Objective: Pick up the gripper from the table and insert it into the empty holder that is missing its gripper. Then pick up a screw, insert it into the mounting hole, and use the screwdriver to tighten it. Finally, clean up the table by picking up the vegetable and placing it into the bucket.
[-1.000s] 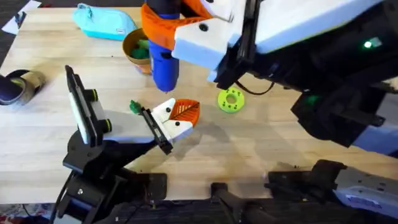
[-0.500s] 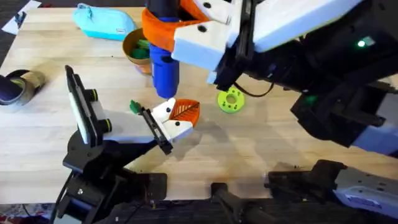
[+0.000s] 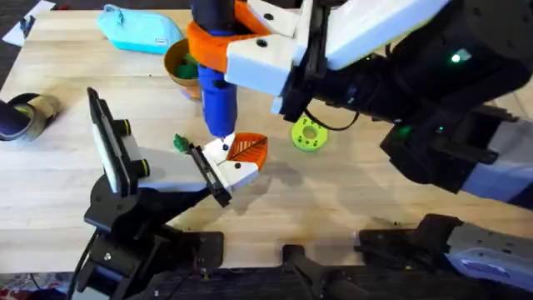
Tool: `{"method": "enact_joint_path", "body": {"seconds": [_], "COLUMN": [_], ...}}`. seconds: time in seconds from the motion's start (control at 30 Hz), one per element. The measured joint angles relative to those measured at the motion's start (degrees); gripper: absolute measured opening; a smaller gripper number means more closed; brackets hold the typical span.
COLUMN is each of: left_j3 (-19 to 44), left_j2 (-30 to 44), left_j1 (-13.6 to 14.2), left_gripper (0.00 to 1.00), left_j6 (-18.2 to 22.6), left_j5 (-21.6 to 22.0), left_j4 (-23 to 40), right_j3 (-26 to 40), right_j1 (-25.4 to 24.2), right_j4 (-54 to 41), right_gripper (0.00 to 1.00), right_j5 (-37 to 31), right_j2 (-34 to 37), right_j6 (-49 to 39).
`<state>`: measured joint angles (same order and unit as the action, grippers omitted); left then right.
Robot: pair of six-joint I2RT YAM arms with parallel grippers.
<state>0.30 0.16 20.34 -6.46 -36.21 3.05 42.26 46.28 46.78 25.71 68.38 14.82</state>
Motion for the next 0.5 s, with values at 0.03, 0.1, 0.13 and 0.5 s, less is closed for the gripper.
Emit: {"method": "enact_joint_path", "body": {"seconds": [0.03, 0.1, 0.13, 0.5], "left_j3": [0.0, 0.0, 0.0, 0.0], "left_j2": [0.0, 0.0, 0.0, 0.0], "left_j1": [0.0, 0.0, 0.0, 0.0], "left_gripper": [0.017, 0.017, 0.017, 0.017], "left_j6": [0.0, 0.0, 0.0, 0.0], "left_j5": [0.0, 0.0, 0.0, 0.0], "left_j4": [0.0, 0.0, 0.0, 0.0], "right_j3": [0.0, 0.0, 0.0, 0.0], "right_j1": [0.0, 0.0, 0.0, 0.0], "right_j4": [0.0, 0.0, 0.0, -0.2], "right_gripper": [0.025, 0.025, 0.025, 0.025], "right_j5": [0.0, 0.0, 0.0, 0.0], "right_j2": [0.0, 0.0, 0.0, 1.5], "right_j6": [0.0, 0.0, 0.0, 1.7]}}
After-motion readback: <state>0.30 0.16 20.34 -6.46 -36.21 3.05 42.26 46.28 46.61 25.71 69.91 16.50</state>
